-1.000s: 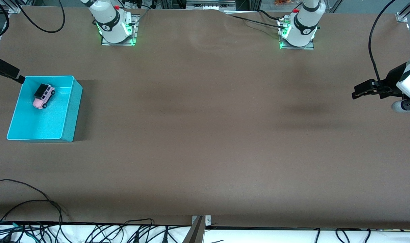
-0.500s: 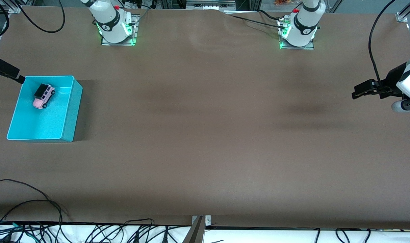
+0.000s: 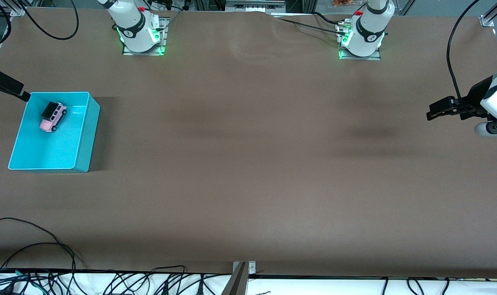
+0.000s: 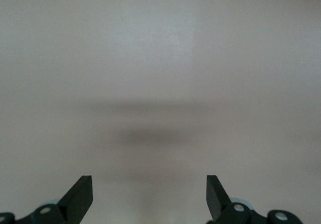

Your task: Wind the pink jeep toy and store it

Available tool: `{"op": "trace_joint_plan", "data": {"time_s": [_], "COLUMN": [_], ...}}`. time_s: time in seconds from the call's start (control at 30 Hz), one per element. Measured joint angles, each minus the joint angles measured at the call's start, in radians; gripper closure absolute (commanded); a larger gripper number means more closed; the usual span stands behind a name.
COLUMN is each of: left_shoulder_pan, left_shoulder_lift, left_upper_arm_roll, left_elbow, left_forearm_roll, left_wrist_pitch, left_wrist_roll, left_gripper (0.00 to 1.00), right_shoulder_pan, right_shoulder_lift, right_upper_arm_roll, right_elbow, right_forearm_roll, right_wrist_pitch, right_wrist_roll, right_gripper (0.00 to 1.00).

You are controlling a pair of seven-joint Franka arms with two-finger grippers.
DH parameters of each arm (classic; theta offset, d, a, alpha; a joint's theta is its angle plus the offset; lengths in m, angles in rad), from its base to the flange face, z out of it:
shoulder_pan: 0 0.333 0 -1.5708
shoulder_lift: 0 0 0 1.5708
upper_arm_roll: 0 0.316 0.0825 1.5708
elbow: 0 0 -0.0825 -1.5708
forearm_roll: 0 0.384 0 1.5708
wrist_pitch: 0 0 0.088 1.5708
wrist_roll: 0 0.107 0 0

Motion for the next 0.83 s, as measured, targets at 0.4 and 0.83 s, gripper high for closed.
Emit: {"op": "trace_joint_plan", "data": {"time_s": [0.4,0.83], "left_shoulder_pan": [0.005,0.008], "left_shoulder_lift": [0.000,0.000], "left_upper_arm_roll": [0.000,0.001], "left_elbow": [0.006,0.006], "left_forearm_roll": [0.000,0.000], "left_wrist_pitch": [0.026,0.030], "left_wrist_roll": [0.000,0.000], "left_gripper": [0.00,0.00], "right_shoulder_pan": [0.000,-0.001], "right_shoulder_lift": [0.000,0.000], "right_upper_arm_roll": [0.000,-0.002], "right_elbow": [0.000,0.000], "right_forearm_roll": [0.000,0.000], "right_wrist_pitch": [0.000,0.000], "right_wrist_roll": [0.000,0.000], "right_gripper": [0.00,0.00]}}
